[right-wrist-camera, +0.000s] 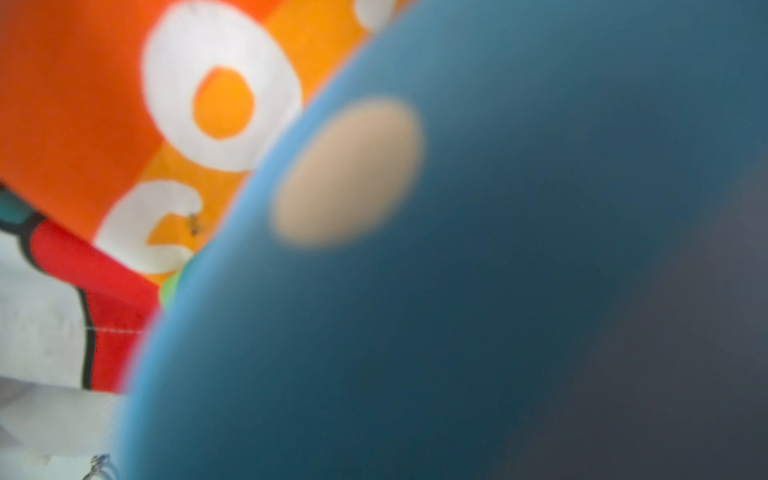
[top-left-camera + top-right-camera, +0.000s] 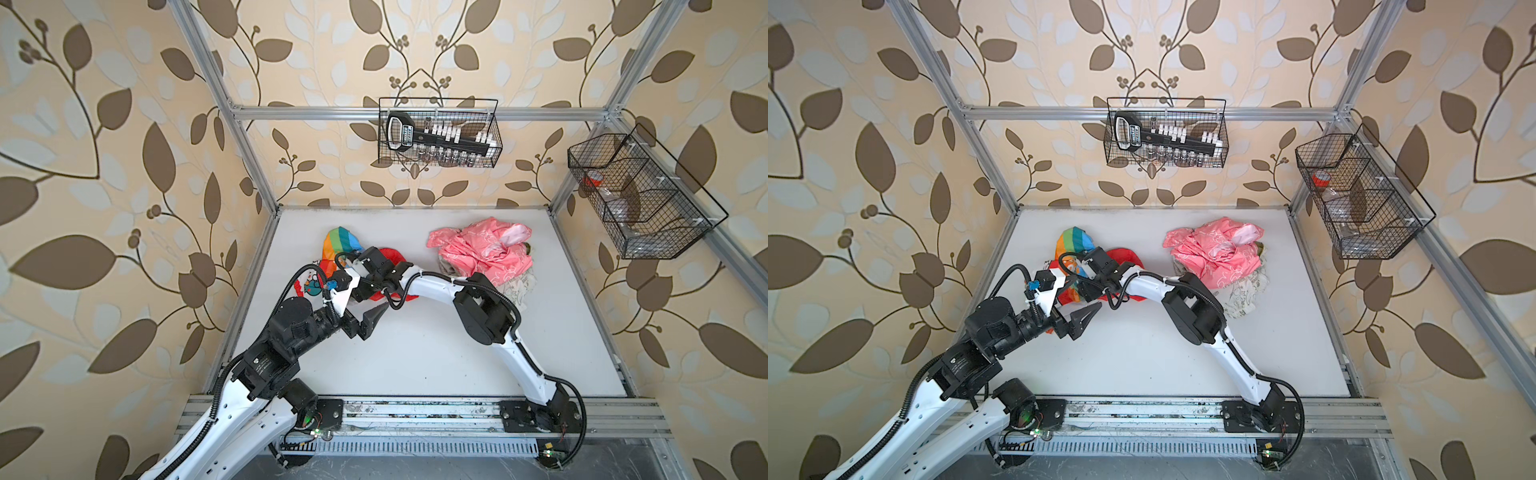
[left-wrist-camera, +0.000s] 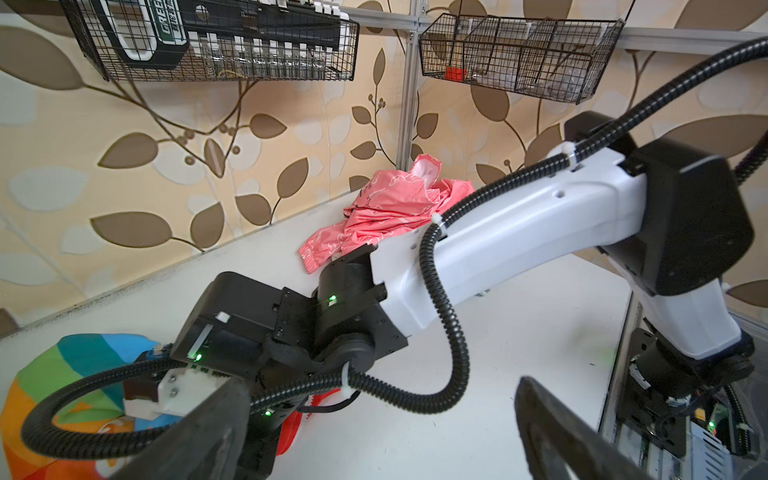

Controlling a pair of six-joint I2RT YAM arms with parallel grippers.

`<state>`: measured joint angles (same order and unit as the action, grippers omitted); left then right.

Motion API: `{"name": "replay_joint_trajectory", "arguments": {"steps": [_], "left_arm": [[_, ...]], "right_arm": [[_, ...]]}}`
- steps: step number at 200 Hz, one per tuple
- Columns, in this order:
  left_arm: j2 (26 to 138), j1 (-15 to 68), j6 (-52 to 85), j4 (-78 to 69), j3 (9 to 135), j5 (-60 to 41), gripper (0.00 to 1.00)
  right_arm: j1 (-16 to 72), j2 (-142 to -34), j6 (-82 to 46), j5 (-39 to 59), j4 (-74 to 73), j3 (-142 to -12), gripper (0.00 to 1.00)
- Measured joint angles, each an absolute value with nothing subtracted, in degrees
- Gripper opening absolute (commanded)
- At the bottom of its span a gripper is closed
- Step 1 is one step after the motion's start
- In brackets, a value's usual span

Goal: Pick out a specific cloth from the pile

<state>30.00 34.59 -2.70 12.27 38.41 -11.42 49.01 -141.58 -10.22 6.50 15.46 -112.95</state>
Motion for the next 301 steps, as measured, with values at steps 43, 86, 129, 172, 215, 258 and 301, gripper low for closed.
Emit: {"name": "replay_joint_trajectory", "arguments": {"steps": [43, 86, 129, 172, 215, 258, 301], "left_arm": [[30.0, 34.59, -2.85, 12.27, 38.37, -11.42, 0.99], [30.39, 34.59, -2.92, 12.25, 38.37, -11.42, 0.99], [30.61, 34.59, -3.05, 12.25, 38.37, -11.42, 0.99], [30.61, 34.59, -3.11, 12.27, 38.37, -11.4, 0.99], [30.61, 34.59, -3.09, 12.27, 38.37, -11.4, 0.99], [30.59, 34.59, -3.09, 12.27, 38.37, -11.29, 0.99], [30.59, 34.59, -3.07, 12.25, 38.37, -11.51, 0.99]], "right_arm": [[49.01, -149.32, -10.24, 10.35, 16.19, -125.14, 0.79], [48.95, -154.85, -11.14, 15.4, 14.26, -133.14, 0.91], [47.77, -155.79, -13.72, 19.75, 9.41, -133.05, 0.98], [47.05, -148.14, -13.93, 21.34, -0.89, -116.95, 1.0], [47.11, -134.93, -13.58, 21.17, -5.8, -99.92, 1.0], [47.05, -122.87, -12.36, 19.73, -7.73, -92.31, 1.0], [44.23, -108.03, -10.83, 17.98, -4.16, -81.41, 1.0]]}}
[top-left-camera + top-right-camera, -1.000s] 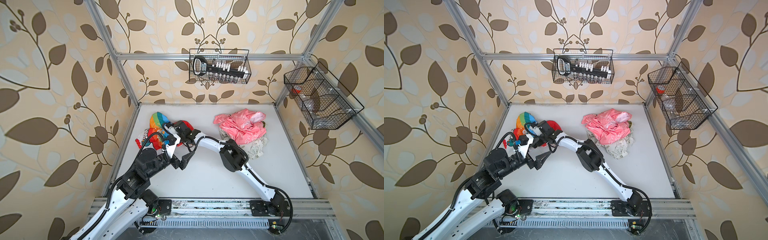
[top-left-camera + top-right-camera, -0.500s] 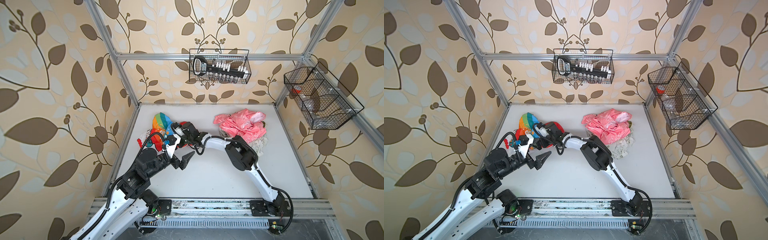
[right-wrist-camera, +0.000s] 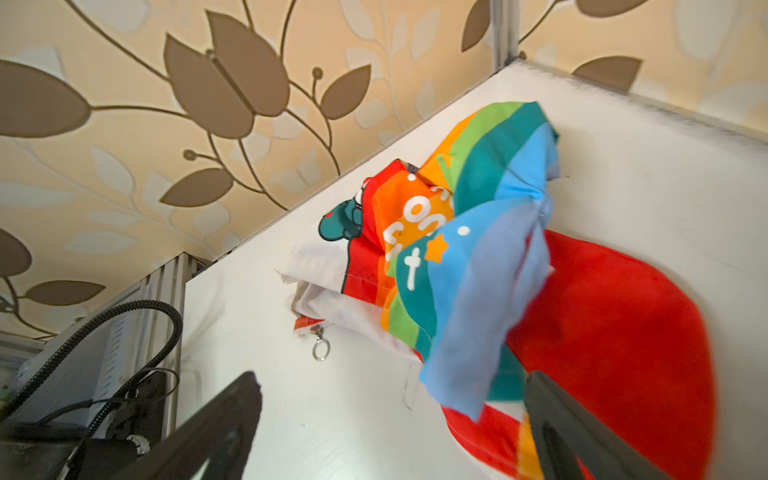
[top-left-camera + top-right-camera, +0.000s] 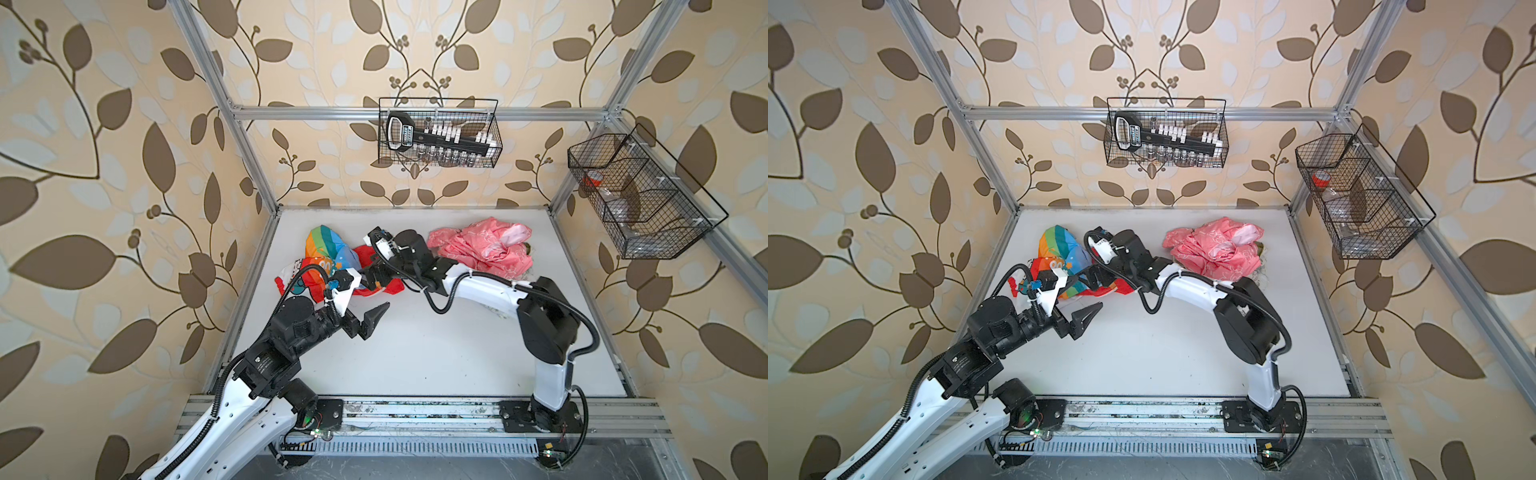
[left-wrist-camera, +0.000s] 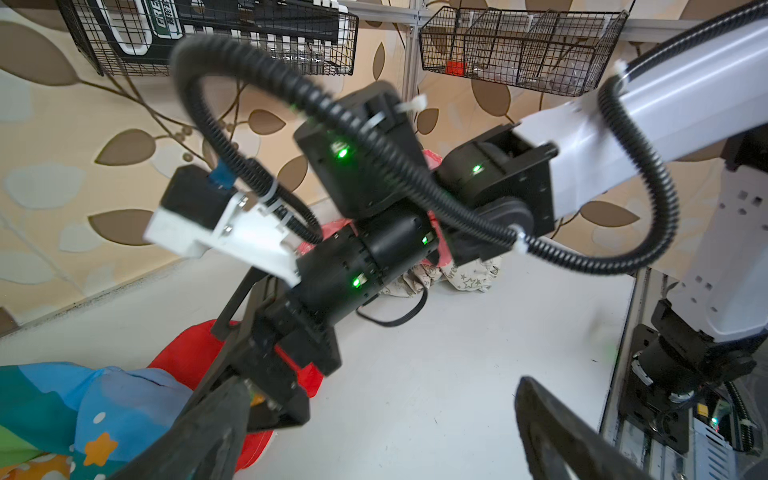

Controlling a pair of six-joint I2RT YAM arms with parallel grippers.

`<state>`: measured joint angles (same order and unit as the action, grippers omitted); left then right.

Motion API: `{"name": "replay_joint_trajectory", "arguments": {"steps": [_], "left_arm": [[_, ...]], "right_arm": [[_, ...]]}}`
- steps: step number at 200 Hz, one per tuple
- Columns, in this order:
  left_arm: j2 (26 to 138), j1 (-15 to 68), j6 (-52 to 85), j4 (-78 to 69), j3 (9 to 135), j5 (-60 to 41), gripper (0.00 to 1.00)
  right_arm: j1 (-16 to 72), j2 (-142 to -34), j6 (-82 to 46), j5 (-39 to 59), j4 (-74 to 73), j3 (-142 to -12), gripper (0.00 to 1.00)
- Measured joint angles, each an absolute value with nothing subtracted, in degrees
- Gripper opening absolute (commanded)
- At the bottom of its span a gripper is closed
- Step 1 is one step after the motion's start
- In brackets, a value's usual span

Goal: Pick out a specific cloth from the pile

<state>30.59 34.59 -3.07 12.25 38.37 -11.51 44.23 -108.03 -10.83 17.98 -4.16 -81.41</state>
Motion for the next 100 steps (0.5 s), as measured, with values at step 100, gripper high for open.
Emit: {"name": "replay_joint_trajectory", "arguments": {"steps": [100], "left_arm": [[48.88, 29.54, -2.66, 11.11, 38.37, -5.28, 0.99]], "right_arm": [[28.25, -73.91, -8.69, 5.5, 6.52, -58.43, 1.0]]}}
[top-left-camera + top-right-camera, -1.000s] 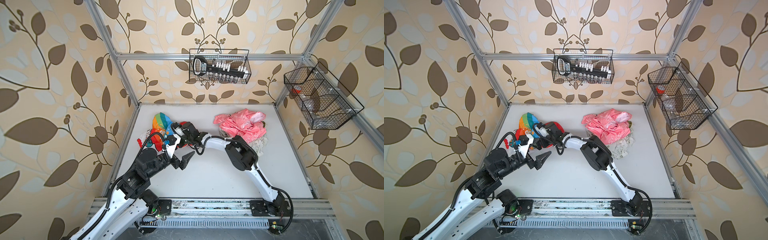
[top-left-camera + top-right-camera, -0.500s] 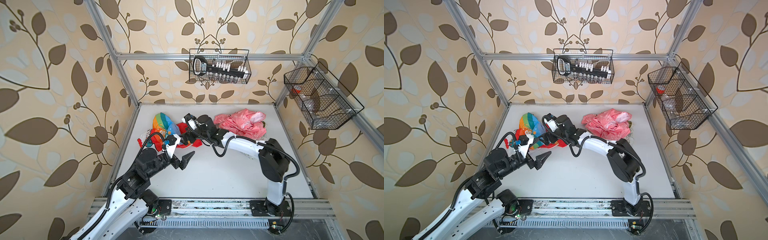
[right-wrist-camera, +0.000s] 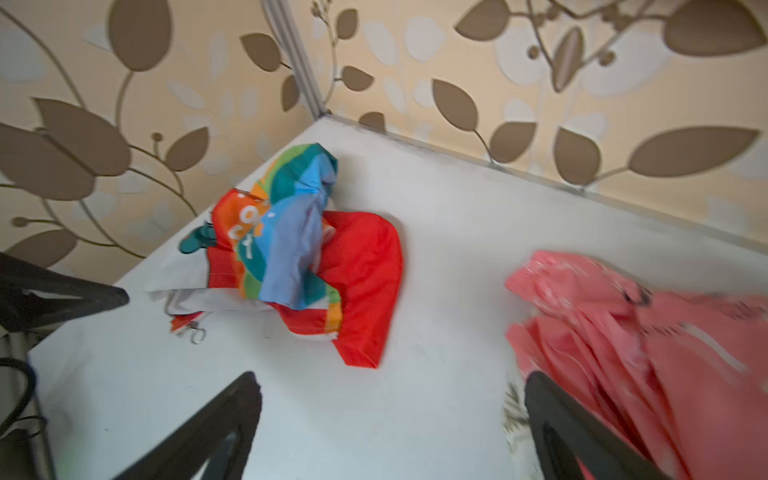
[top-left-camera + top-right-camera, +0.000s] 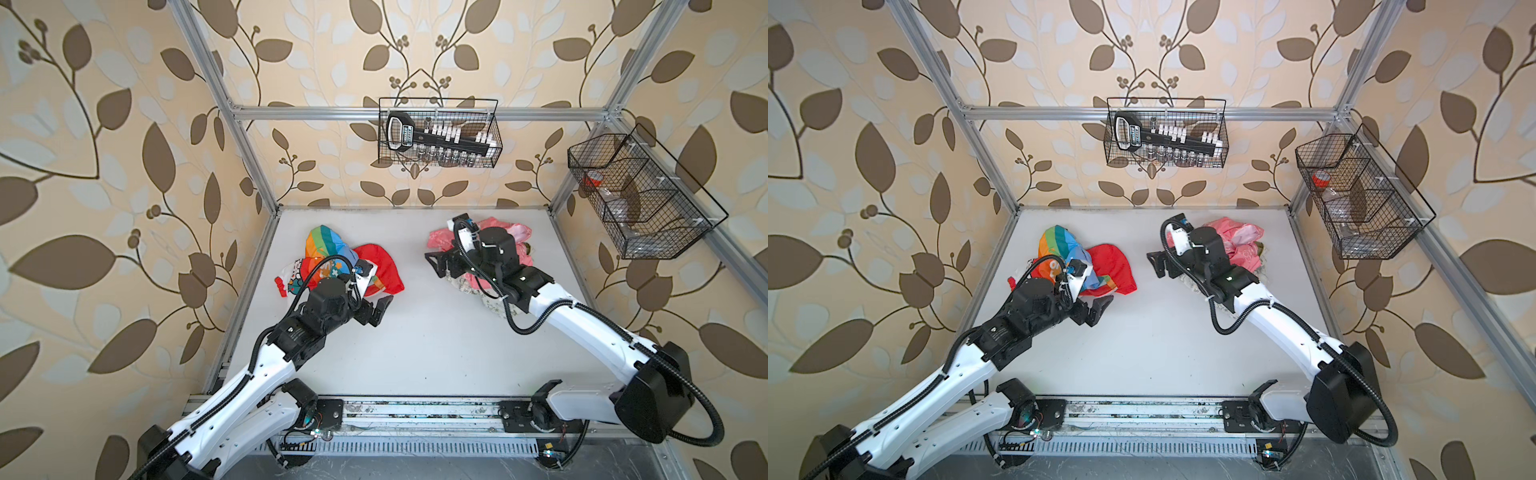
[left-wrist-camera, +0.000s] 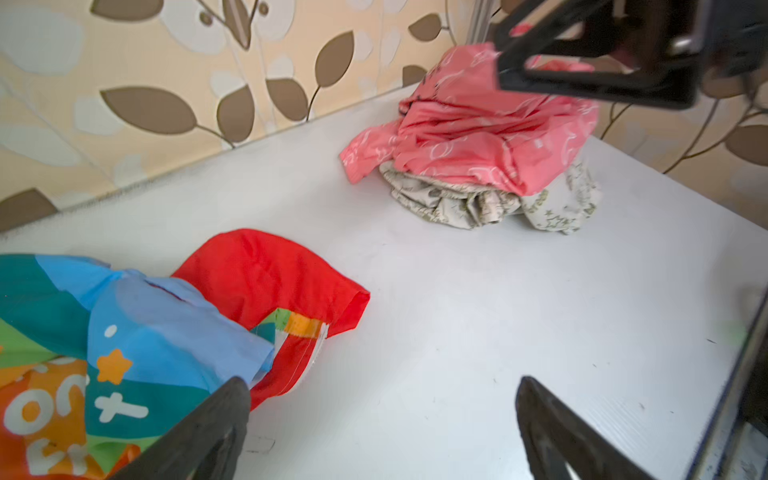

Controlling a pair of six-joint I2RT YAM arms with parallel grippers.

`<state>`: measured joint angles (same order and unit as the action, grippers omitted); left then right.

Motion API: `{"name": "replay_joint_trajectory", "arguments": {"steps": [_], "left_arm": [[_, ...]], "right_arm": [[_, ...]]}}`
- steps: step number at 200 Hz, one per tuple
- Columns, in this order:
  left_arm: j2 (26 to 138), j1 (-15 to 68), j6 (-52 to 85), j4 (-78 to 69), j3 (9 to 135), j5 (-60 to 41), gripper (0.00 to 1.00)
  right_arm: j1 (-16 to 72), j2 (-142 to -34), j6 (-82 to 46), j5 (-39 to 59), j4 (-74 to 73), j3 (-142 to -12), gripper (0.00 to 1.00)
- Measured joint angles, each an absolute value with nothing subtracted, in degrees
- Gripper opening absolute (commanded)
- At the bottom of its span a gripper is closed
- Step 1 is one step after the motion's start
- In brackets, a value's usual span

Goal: Pick out a specific cloth from the pile

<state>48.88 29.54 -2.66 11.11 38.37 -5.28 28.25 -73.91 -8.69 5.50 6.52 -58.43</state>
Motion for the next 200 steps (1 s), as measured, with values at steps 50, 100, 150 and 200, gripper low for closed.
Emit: {"name": "replay_joint_trajectory", "arguments": {"steps": [50, 100, 150, 200], "left_arm": [[64.99, 11.77, 1.5, 4.99, 38.41, -10.07, 0.99], [70.91, -0.73, 6.63, -8.73, 32.84, -4.05, 0.99], [77.6, -1.17, 5.91, -20.27, 27.11, 0.71, 0.99], [83.24, -1.17, 3.09, -36.62, 20.95, -0.05, 0.99]], "right_arm": [[21.74, -67.83, -8.95, 5.54, 7.62, -51.2, 1.0], [12.58, -64.66, -6.09, 4.64, -2.57, -38.39, 1.0], [5.06, -67.09, -5.3, 3.07, -15.75, -28.95, 0.98], [3.29, -76.62, -4.84, -0.08, -36.05, -21.43, 0.95]]}}
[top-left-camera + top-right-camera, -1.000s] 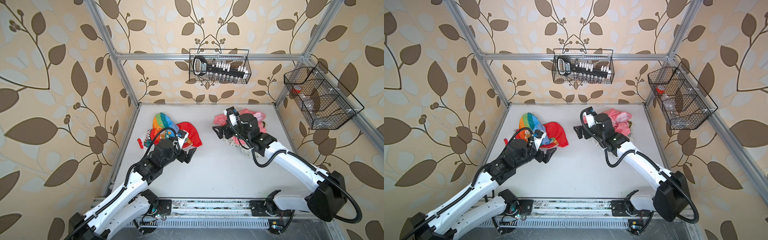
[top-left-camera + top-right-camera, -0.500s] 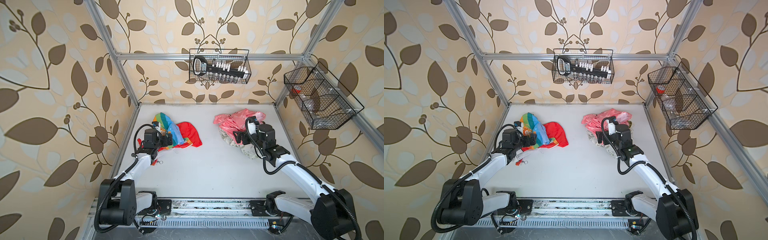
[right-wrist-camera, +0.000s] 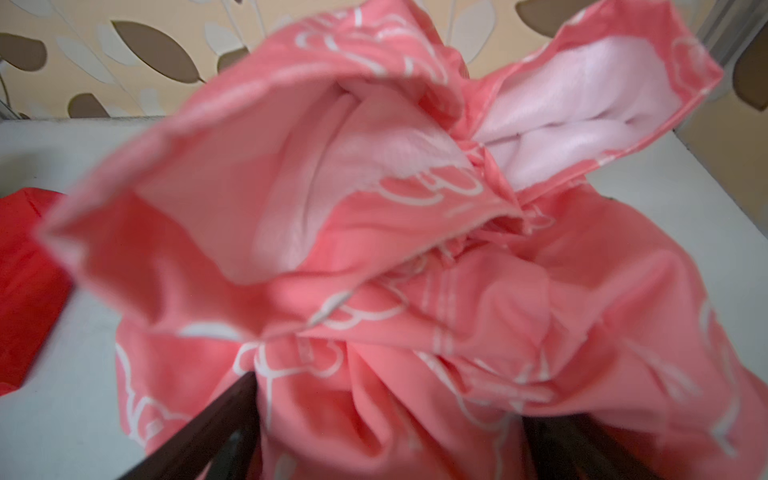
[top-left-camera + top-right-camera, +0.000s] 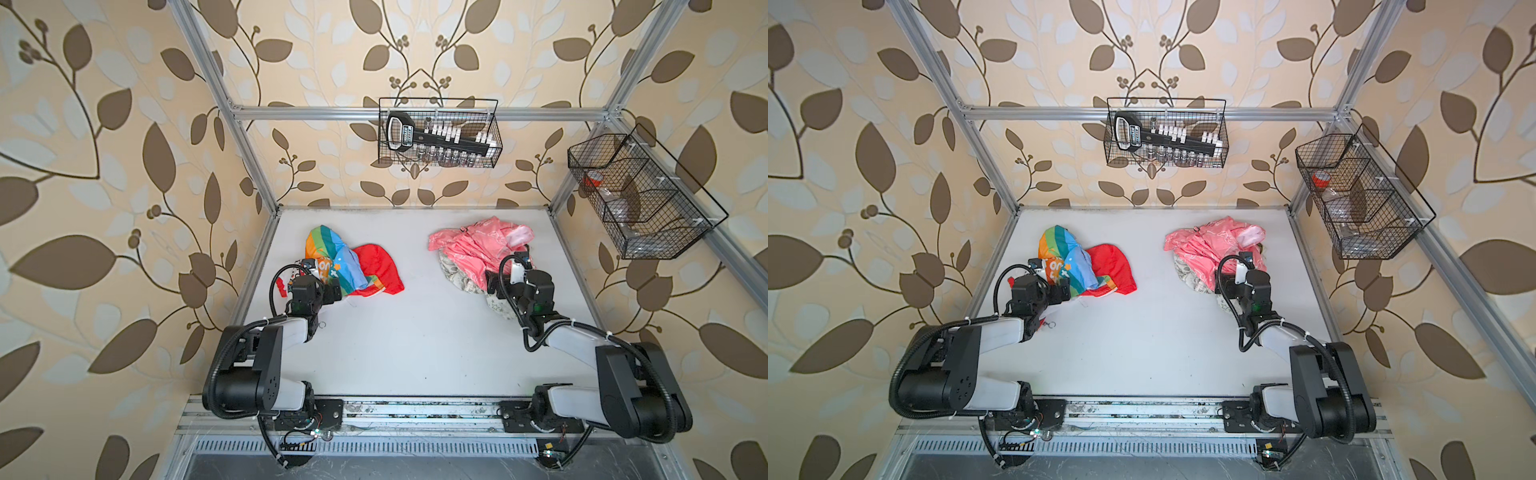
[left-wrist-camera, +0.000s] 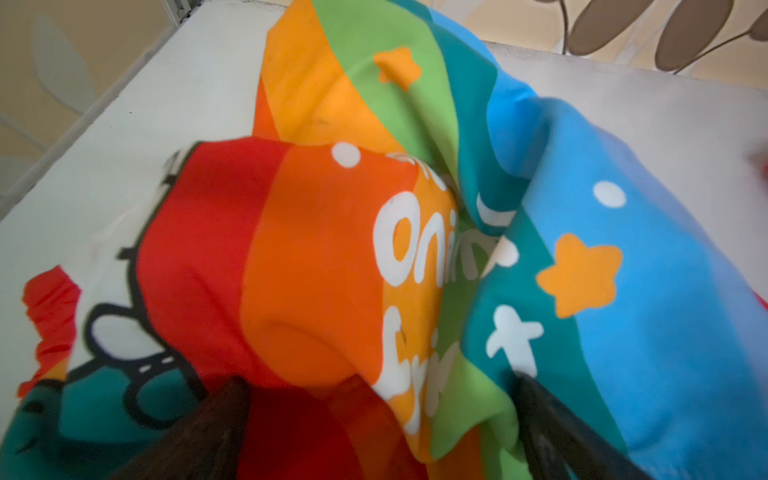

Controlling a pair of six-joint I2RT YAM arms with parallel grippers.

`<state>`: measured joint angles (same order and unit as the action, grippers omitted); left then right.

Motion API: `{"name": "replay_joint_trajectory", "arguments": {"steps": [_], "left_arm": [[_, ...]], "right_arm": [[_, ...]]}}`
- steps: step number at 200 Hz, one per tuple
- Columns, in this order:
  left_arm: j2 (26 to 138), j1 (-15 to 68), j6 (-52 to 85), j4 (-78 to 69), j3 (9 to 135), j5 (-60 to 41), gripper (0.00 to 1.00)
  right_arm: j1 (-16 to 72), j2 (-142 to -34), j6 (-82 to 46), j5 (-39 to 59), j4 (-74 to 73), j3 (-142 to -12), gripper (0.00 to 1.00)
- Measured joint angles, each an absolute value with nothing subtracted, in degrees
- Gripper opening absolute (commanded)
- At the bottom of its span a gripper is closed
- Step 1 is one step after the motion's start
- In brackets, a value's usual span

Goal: Pick out a specific cloth from the pile

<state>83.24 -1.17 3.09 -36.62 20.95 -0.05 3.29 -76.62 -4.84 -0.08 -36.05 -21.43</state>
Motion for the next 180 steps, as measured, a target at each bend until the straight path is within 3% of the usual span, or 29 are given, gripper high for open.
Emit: {"name": "replay_joint_trajectory", "arguments": {"steps": [57, 89, 180], "left_arm": [[85.86, -1.17, 1.91, -41.34, 19.7, -0.95, 0.99], [85.86, -1.19, 1.91, -41.34, 20.03, -0.91, 0.99], [85.86, -1.17, 1.91, -41.34, 20.05, -0.86, 0.99]], "right_arm": [[2.85, -75.57, -2.48, -3.51, -51.66, -13.17, 0.96], [2.55, -80.97, -1.61, -4.51, -60.77, -12.21, 0.96], [-2.04, -85.23, -2.74, -0.62, -64.07, -12.67, 1.0]]}}
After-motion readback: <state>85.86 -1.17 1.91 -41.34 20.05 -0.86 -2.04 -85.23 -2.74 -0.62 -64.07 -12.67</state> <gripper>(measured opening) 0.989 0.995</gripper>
